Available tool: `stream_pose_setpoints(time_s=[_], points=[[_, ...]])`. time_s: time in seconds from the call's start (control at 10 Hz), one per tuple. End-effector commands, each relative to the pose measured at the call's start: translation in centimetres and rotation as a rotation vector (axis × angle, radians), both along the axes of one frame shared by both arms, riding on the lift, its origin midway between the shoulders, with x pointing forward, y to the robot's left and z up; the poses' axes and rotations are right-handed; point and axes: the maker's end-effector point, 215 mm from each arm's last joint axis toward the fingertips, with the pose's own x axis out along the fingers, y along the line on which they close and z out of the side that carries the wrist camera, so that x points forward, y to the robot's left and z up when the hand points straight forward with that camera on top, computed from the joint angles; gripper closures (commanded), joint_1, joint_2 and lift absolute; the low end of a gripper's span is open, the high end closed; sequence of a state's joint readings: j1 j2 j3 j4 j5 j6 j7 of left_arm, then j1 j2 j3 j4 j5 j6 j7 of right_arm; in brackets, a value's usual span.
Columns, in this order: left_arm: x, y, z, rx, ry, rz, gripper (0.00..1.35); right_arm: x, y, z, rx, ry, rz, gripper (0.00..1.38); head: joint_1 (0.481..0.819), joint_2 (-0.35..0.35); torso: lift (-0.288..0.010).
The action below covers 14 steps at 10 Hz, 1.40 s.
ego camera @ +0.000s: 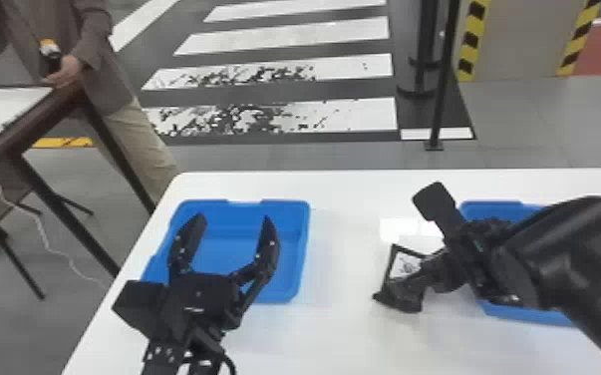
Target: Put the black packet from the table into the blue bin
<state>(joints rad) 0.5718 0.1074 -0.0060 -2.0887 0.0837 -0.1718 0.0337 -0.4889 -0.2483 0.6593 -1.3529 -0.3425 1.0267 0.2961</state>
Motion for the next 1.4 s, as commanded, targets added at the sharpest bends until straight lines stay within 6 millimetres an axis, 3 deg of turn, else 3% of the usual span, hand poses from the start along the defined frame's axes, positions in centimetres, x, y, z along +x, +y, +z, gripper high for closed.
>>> stream_pose_setpoints(time_s=[0.0, 0.2, 0.4, 0.6, 0.8, 1.0, 1.1, 1.3], points=[[0.0, 0.0, 0.0, 0.0, 0.001, 0.0, 0.13, -0.3, 0.3, -1.0, -0.001, 0.008, 0.01, 0.36, 0.695, 0.22, -0.11], [0.0, 0.2, 0.0, 0.0, 0.001, 0.003, 0.13, -0.5, 0.4, -1.3, -0.003, 0.008, 0.018, 0.89, 0.695, 0.225, -0.11], [-0.1, 0.2, -0.1, -0.002, 0.004, 0.003, 0.13, -0.3, 1.2, -0.7, 0.022, -0.013, 0.025, 1.11, 0.695, 0.23, -0.11], [-0.3, 0.4, -0.3, -0.002, 0.006, 0.007, 0.13, -0.1, 2.2, 0.2, 0.057, -0.04, 0.031, 1.11, 0.695, 0.238, -0.11], [-0.5, 0.9, 0.0, -0.002, -0.005, 0.014, 0.13, 1.0, 2.8, 3.5, 0.173, -0.12, -0.016, 1.11, 0.695, 0.254, -0.11], [-0.6, 1.0, 0.0, -0.001, -0.005, 0.016, 0.13, 3.1, -1.0, 8.2, 0.222, -0.247, -0.132, 1.11, 0.695, 0.257, -0.11], [-0.6, 0.8, -0.2, -0.001, -0.002, 0.013, 0.13, 3.6, -4.7, 9.5, 0.197, -0.29, -0.208, 1.11, 0.695, 0.234, -0.11], [-0.8, 1.0, -0.2, -0.001, 0.0, 0.017, 0.13, 2.0, -14.6, 10.3, 0.104, -0.34, -0.415, 1.11, 0.695, 0.175, -0.11]])
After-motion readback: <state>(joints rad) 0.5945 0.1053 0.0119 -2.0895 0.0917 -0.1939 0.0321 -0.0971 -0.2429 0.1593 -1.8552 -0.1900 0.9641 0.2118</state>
